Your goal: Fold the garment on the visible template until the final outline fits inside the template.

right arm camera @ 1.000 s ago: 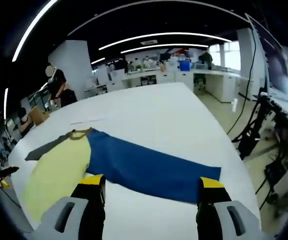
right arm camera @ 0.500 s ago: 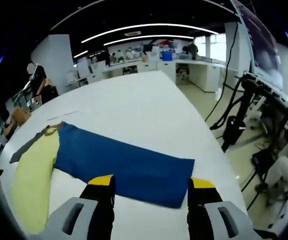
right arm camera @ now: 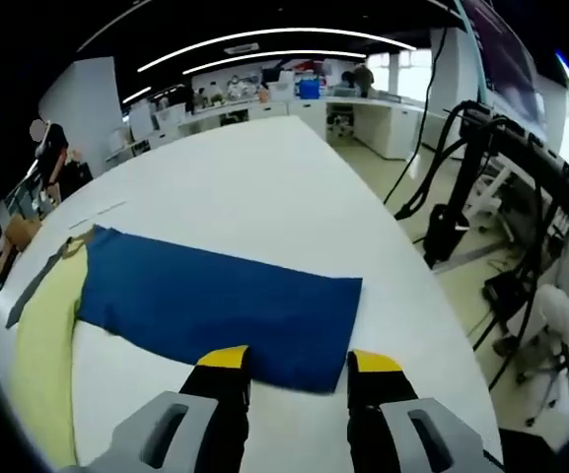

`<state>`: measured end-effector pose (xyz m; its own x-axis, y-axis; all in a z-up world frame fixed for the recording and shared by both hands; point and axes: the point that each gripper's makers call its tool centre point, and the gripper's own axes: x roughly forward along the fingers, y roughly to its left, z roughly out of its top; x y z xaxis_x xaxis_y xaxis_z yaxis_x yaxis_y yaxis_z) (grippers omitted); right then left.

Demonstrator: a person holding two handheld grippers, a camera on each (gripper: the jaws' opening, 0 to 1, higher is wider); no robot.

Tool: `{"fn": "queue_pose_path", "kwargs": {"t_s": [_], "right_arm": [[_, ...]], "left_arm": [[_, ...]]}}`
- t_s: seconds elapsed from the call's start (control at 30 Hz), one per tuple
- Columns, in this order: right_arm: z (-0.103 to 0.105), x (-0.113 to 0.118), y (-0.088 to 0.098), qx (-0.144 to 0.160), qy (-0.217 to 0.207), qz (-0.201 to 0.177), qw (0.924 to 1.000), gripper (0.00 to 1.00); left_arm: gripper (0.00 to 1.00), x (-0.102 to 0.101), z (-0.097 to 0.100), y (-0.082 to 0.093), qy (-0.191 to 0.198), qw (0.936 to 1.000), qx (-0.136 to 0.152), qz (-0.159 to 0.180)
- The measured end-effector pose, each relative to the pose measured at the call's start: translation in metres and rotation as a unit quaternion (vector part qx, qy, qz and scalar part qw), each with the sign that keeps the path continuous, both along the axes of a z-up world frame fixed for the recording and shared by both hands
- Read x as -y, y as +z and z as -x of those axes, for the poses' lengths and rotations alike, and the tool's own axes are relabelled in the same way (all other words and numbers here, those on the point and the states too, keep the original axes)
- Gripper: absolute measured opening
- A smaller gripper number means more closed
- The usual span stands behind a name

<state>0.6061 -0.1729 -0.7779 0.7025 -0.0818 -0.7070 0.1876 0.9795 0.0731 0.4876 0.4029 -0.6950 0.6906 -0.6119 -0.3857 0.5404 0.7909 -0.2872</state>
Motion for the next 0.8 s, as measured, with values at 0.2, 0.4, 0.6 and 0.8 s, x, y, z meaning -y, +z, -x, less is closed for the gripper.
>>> {"fn": "queue_pose_path", "kwargs": {"t_s": [0.2,0.4,0.6,0.8], "right_arm": [[0.006,0.01,-0.006,-0.022,-0.01,0.029,0.9993,0.23],[0.009,0.009,-0.007,-0.026,-0.015,0.032,0.999,0.21],[0.011,0.019,-0.009,-0.035,-0.052,0.026,0.9977,0.11],[0.015,0.005,-0.005,-0.045,-0.05,0.032,0.9972,0.05]], "left_arm": [[0.99,0.001,0.002,0.0,0.002,1.0,-0.002,0.006],[0.99,0.002,0.006,-0.003,-0.006,0.9999,-0.007,-0.003],[0.99,0.001,0.007,-0.003,-0.005,0.9999,-0.008,-0.006],[0.99,0.003,0.008,-0.006,-0.013,0.9997,-0.01,-0.016]]}}
